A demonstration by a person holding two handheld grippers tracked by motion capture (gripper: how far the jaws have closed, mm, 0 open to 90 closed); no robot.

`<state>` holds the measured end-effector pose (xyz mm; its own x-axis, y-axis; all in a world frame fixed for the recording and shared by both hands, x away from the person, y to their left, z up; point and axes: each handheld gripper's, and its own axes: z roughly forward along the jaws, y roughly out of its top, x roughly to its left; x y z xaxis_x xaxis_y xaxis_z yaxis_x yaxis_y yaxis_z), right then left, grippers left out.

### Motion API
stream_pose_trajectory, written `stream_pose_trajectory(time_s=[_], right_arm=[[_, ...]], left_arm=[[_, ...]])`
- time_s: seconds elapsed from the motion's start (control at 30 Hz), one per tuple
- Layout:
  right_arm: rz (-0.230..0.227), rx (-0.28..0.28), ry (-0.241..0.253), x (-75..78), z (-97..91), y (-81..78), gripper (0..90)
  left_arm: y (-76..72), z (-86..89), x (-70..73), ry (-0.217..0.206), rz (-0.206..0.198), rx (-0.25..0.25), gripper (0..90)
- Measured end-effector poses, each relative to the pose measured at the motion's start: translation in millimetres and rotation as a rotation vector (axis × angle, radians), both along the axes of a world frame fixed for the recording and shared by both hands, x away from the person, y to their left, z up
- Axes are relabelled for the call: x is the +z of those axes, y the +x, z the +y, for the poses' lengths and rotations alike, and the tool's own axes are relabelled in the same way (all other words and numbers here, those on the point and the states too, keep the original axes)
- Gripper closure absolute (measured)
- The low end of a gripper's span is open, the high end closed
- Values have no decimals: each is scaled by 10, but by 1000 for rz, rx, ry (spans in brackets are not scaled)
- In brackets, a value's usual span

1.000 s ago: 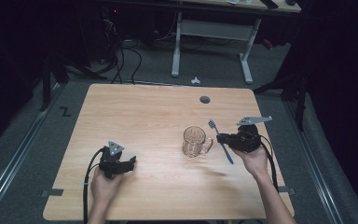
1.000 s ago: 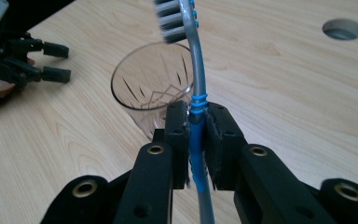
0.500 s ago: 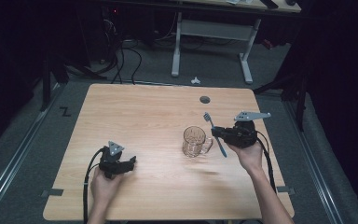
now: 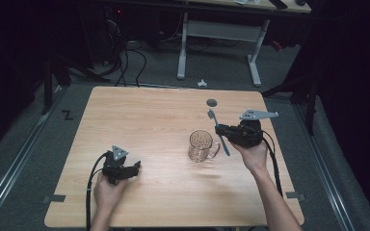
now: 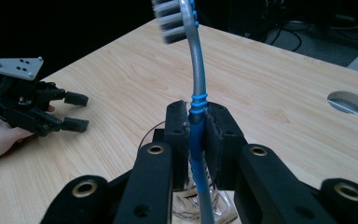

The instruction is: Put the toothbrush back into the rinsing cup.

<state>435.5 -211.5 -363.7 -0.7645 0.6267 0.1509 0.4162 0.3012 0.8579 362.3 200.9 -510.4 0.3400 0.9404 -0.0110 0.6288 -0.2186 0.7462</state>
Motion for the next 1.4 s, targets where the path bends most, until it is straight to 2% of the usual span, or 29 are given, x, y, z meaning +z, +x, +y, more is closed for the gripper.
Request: stream_pose_trajectory(time_s=[0.2,0.7,1.13,1.4], right_arm=[[-20,6,-2,40,56,8,802],[-55,11,34,83,202,97,802],[-62,-16,68,7,233,208,801],[-66,-15,80,-24,263,228,801]], left_arm=[[0,-1,0,0,0,0,260],[0,0,0,1,0,0,260],[0,0,0,1,0,-1,260],[0,0,0,1,0,0,261]])
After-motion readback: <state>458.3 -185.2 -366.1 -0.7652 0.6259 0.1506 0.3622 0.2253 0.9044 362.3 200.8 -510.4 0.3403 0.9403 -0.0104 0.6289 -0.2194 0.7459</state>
